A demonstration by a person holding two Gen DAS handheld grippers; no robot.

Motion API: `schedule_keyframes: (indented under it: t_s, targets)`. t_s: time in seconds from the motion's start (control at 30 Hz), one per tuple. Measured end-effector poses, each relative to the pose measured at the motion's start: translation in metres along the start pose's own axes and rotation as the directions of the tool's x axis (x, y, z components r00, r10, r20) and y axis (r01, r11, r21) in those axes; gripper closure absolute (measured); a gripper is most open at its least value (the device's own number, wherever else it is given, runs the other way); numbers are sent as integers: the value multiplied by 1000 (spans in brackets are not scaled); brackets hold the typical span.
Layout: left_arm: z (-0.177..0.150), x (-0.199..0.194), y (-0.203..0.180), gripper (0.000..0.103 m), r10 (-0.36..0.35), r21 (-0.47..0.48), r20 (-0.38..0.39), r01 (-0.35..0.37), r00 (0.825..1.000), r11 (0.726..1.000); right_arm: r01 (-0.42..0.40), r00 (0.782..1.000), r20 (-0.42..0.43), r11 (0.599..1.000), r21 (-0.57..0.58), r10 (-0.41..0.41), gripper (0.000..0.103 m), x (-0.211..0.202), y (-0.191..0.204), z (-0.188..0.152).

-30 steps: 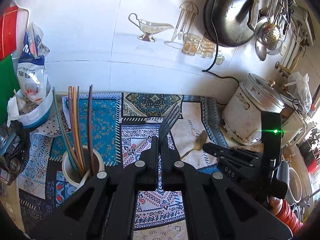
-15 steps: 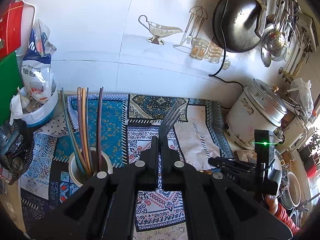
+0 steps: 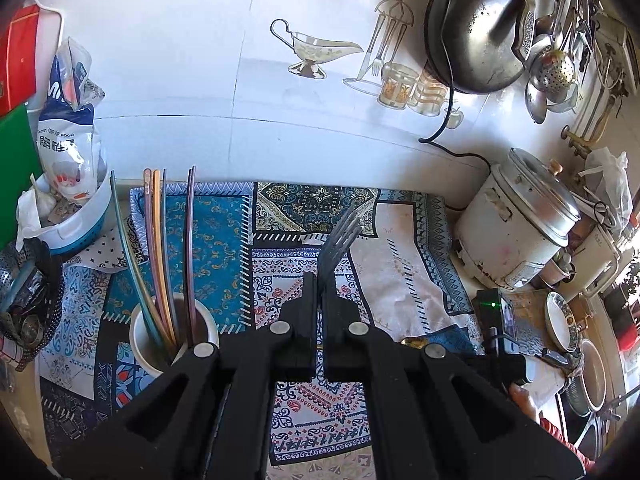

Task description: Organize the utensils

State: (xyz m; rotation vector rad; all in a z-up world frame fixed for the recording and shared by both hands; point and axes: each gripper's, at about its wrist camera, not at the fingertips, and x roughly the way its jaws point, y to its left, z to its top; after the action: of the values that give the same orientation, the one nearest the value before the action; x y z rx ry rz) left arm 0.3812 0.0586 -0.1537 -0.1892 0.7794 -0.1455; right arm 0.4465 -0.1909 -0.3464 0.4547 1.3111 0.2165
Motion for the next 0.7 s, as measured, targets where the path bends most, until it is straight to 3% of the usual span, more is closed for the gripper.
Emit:
schedule_keyframes:
  t_s: [0.1,0.3,0.43,0.5,0.63,0.7]
  targets:
    - [1,-1,1,103,7,-2,3,-7,1000,1000,-11,1000,7,1000,21,10,51,3,7,8]
    - [4,-2,5,103,20,-15,11,-20,1000,1000,48,998,39,999,-4,-48,42,16,27,30]
    - [3,0,6,103,36,-19,13,-35,999,999,171,983,96,978,-121,-160,38,29,55,39]
    - [3,1,8,103,40,-21,12,-40,999,999,244,967,132,942,-232,-218,37,39,76,35]
    - [3,5,10,103,45,-30,6,-44,999,999,314,944,226,870,-380,-242,49,47,105,18]
    - [3,8,11,103,44,-35,0,-44,999,998,275,957,211,853,-443,-198,73,47,113,14]
